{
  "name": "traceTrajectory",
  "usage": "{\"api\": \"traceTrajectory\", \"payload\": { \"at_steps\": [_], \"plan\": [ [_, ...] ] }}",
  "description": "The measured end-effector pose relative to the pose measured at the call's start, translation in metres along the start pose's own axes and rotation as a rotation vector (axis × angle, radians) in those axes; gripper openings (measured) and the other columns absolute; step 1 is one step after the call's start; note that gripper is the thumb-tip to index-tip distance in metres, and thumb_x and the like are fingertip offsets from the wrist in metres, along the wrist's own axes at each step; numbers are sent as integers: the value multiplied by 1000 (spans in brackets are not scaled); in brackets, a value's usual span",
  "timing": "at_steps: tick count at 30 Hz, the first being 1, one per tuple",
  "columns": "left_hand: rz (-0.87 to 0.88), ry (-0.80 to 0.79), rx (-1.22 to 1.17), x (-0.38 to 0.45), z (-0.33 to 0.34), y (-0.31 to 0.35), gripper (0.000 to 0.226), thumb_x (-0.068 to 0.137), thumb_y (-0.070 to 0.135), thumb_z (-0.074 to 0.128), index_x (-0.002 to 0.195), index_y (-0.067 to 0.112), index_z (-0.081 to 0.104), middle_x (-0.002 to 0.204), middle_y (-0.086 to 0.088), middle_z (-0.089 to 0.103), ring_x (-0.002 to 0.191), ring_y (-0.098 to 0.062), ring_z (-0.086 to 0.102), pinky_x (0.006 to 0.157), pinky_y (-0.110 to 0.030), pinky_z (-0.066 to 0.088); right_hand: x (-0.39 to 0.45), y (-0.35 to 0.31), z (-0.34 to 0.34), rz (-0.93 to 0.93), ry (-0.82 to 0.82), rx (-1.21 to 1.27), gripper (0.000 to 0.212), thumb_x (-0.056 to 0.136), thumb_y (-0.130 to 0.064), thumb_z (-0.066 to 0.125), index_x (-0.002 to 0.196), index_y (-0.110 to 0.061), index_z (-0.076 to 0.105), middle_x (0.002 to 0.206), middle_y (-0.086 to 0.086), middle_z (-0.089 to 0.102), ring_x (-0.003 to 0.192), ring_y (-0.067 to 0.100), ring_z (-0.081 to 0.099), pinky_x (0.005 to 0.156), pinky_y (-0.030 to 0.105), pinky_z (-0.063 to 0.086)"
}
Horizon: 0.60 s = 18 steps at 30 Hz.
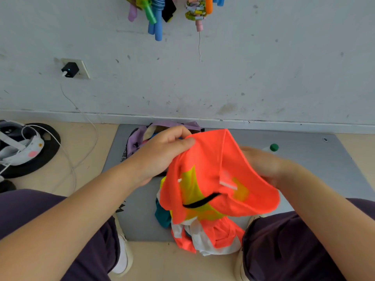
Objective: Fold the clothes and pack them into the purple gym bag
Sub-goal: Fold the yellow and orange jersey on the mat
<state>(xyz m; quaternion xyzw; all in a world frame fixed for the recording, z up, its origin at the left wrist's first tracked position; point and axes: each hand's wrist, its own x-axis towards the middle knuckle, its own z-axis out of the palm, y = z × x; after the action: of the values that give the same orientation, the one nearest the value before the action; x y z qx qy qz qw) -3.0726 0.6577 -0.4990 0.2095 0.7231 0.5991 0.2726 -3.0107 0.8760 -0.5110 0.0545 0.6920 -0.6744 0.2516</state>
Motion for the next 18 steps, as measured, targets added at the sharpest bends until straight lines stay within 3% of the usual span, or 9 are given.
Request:
{"api": "traceTrajectory", "payload": {
  "at_steps": [4, 6, 10, 12, 14, 16, 18],
  "plan": [
    [-24, 8, 62, 0, 6, -5, 19, 99, 24, 52, 82, 19, 57, 68, 8, 46, 62, -4, 42, 56, -15, 33, 4, 1, 9, -87, -32, -30, 69, 82, -76, 48, 122, -22, 62, 123, 11, 66, 116, 24, 61, 101, 44, 46],
    [-23, -14, 57, 0, 8, -6, 19, 100, 24, 51, 83, 18, 58, 68, 8, 47, 61, -4, 41, 55, -15, 33, 6, 1, 13, -146, 8, -109, 60, 79, -71, 59, 113, -22, 67, 113, 10, 70, 106, 21, 66, 91, 38, 52],
    [-26, -73, 167, 0, -3, -3, 22, 101, 26, 50, 88, 15, 63, 74, 3, 50, 68, -7, 43, 64, -21, 35, 8, 0, 9, -240, 131, -171, 16, 81, -40, 73, 86, -26, 76, 86, -2, 75, 80, 11, 70, 74, 25, 51],
    [-30, -85, 277, 1, -11, -2, 24, 100, 30, 50, 91, 15, 66, 77, 1, 53, 74, -8, 46, 78, -28, 34, 5, -3, 7, -272, 117, -121, 14, 80, -36, 68, 85, -27, 77, 84, -3, 75, 77, 8, 70, 68, 20, 52],
    [-48, -103, 239, 2, -13, 0, 28, 95, 43, 55, 93, 19, 69, 80, 6, 61, 77, -4, 53, 84, -26, 36, 4, -6, 7, -298, 95, -72, 13, 81, -35, 66, 85, -27, 76, 81, -4, 74, 74, 7, 69, 63, 18, 52],
    [-119, -228, 124, 2, -6, 3, 38, 79, 62, 67, 96, 28, 70, 91, 16, 71, 87, 1, 65, 81, -19, 47, 4, -8, 10, -317, 99, -36, 16, 82, -34, 65, 87, -23, 75, 78, -1, 73, 70, 10, 67, 60, 21, 52],
    [-163, -422, 251, 1, 8, -1, 43, 68, 61, 75, 103, 35, 70, 104, 19, 73, 100, -1, 67, 87, -20, 52, 4, -8, 15, -330, 119, -37, 13, 82, -33, 65, 81, -23, 74, 72, -1, 71, 64, 9, 65, 57, 22, 51]
  ]
}}
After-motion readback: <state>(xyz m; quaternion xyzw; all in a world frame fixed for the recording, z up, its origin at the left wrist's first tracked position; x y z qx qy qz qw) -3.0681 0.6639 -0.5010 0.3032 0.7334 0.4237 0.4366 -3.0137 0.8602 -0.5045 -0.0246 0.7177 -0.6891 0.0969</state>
